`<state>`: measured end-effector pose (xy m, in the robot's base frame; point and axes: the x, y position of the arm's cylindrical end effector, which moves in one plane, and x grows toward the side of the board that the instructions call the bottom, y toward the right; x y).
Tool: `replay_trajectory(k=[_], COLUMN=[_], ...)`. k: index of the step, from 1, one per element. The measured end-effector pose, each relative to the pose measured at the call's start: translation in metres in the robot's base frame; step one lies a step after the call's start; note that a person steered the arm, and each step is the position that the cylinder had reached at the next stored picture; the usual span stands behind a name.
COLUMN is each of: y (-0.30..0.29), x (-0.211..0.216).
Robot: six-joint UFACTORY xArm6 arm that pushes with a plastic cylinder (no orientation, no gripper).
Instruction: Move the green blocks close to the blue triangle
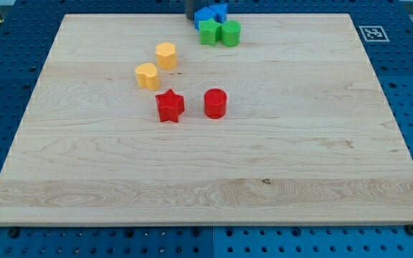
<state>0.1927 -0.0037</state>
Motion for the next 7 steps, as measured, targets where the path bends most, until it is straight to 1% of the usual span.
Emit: replay_trajectory(k=[1, 2, 3, 4, 5, 6, 7], y=[0.051, 0.082, 0.096, 0.083, 0.052, 0.019, -0.031], x=[0.003, 0.029, 0.045, 0.029, 0.007, 0.000, 0.001])
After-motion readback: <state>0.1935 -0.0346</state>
